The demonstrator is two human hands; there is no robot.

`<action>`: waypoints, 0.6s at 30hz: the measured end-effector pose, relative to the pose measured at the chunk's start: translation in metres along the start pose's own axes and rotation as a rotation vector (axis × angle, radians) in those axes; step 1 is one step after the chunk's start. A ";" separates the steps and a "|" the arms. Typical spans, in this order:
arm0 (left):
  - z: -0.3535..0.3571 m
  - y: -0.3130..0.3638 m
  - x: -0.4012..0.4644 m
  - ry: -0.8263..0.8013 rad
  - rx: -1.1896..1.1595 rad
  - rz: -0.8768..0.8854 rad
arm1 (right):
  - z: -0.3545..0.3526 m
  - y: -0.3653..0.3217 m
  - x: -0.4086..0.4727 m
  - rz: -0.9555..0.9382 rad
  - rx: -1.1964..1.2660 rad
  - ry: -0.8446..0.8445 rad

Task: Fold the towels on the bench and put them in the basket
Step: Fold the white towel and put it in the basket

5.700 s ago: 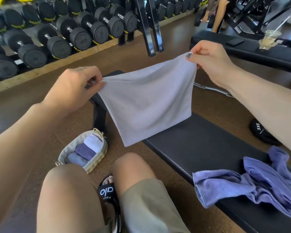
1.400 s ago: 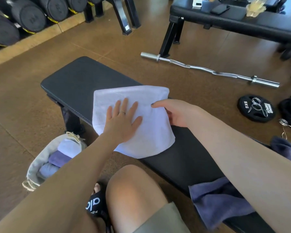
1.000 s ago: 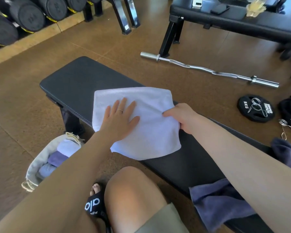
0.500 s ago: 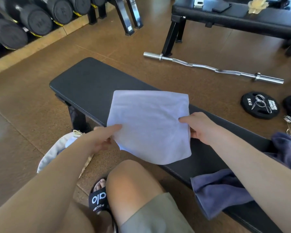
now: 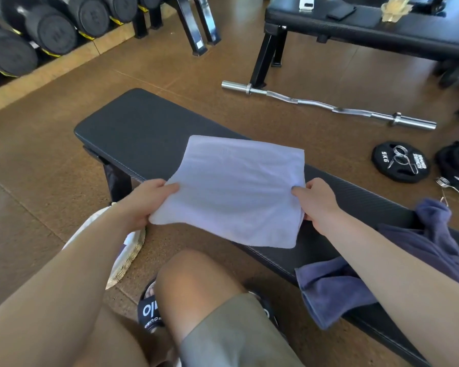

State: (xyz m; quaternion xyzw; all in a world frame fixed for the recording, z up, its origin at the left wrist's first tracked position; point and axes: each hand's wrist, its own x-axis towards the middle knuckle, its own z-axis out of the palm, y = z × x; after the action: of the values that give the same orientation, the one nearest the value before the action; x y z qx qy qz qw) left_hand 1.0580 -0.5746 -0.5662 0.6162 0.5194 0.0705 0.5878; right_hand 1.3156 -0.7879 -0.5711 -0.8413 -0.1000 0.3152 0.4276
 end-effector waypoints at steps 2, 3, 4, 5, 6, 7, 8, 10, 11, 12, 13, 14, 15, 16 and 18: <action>0.001 0.006 0.010 0.142 0.210 0.094 | -0.001 0.007 -0.005 0.026 0.023 -0.020; 0.001 0.007 0.015 0.195 0.367 0.137 | -0.002 0.009 -0.009 0.051 0.051 -0.045; 0.001 0.009 0.020 0.232 0.510 0.174 | -0.003 0.010 -0.013 0.086 0.086 -0.074; 0.001 0.008 0.025 0.259 0.601 0.198 | -0.004 0.010 -0.016 0.121 0.108 -0.106; 0.001 0.009 0.029 0.280 0.640 0.217 | -0.007 0.009 -0.019 0.151 0.107 -0.143; 0.000 0.008 0.032 0.311 0.666 0.237 | -0.010 0.007 -0.021 0.176 0.075 -0.186; 0.000 0.007 0.034 0.342 0.703 0.261 | -0.013 0.004 -0.023 0.197 0.023 -0.235; 0.000 0.003 0.037 0.389 0.810 0.306 | -0.019 -0.004 -0.021 0.233 -0.102 -0.314; 0.000 0.003 0.038 0.402 0.865 0.324 | -0.022 -0.009 -0.017 0.239 -0.170 -0.324; 0.002 0.005 0.037 0.409 0.917 0.337 | -0.025 -0.012 -0.010 0.222 -0.235 -0.294; 0.005 0.009 0.036 0.421 0.975 0.352 | -0.027 -0.014 -0.003 0.172 -0.295 -0.219; 0.011 0.015 0.033 0.440 1.046 0.377 | -0.028 -0.015 0.007 0.092 -0.345 -0.110; 0.021 0.022 0.027 0.460 1.109 0.413 | -0.029 -0.017 0.015 0.002 -0.383 0.007; 0.036 0.031 0.018 0.461 1.143 0.464 | -0.029 -0.020 0.023 -0.083 -0.396 0.096; 0.076 0.046 -0.003 0.346 1.106 0.580 | -0.025 -0.024 0.034 -0.159 -0.376 0.157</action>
State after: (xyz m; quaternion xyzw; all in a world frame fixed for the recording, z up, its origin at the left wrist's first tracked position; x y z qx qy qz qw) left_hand 1.1353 -0.6156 -0.5504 0.9230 0.3787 0.0466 0.0488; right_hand 1.3604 -0.7749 -0.5564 -0.9177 -0.1894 0.1896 0.2932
